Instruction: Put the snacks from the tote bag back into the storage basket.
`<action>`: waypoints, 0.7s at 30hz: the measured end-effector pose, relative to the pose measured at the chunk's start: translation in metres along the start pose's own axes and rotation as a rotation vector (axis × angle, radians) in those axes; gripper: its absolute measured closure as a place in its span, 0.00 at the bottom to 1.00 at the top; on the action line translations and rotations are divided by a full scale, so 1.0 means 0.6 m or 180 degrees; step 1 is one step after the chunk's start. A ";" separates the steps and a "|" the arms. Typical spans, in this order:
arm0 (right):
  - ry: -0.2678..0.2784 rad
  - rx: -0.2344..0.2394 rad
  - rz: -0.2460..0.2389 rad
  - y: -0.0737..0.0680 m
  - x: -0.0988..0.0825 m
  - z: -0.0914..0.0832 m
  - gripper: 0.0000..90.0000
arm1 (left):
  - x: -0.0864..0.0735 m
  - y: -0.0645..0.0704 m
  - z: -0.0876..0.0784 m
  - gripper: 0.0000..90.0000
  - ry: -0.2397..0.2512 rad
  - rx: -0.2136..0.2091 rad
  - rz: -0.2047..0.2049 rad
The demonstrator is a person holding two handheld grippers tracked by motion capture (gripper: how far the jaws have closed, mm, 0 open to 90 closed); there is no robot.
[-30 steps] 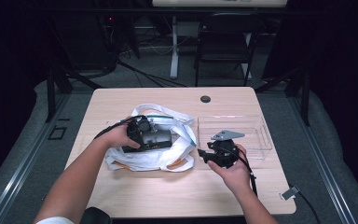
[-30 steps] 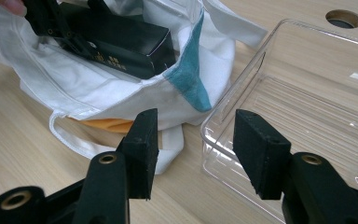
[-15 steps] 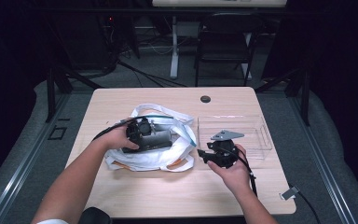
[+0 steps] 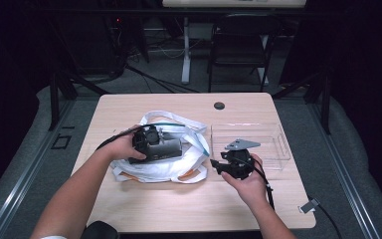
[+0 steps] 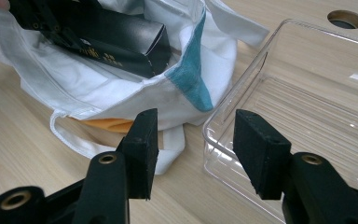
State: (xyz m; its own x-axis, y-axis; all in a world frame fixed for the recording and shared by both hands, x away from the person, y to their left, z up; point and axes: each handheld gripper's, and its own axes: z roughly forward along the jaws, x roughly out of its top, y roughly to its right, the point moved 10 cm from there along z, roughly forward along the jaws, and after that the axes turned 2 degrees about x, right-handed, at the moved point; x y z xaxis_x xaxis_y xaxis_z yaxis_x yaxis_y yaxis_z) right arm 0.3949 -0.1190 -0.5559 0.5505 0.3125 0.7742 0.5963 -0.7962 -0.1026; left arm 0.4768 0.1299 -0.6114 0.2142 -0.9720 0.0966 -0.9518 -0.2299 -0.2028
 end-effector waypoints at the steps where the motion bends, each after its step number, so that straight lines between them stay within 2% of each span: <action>1: -0.0003 0.0007 -0.0001 -0.001 0.000 0.000 0.56 | 0.000 0.000 -0.001 0.47 0.0010 0.0008 0.0005; 8: -0.0001 0.0013 -0.0006 -0.001 0.000 0.000 0.56 | -0.007 0.000 -0.010 0.47 0.0030 0.0008 -0.0018; 9: -0.0001 0.0014 -0.0006 -0.001 0.000 0.000 0.56 | -0.006 -0.001 -0.011 0.47 0.0053 0.0039 -0.0017; 11: -0.0002 0.0017 -0.0007 -0.001 0.000 0.000 0.56 | -0.007 0.000 -0.013 0.47 0.0054 0.0012 -0.0022; 12: -0.0018 0.0015 -0.0019 -0.001 -0.001 -0.001 0.56 | -0.007 -0.001 -0.016 0.47 0.0074 0.0044 -0.0024; 21: -0.0021 0.0016 -0.0034 -0.002 -0.001 0.000 0.56 | -0.010 0.000 -0.033 0.47 0.0157 0.0052 -0.0027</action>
State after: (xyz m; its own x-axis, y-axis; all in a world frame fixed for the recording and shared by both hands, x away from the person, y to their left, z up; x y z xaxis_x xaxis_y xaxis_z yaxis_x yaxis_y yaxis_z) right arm 0.3941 -0.1183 -0.5561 0.5480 0.3244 0.7710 0.6051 -0.7902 -0.0977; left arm 0.4711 0.1364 -0.5929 0.2110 -0.9665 0.1462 -0.9462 -0.2395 -0.2176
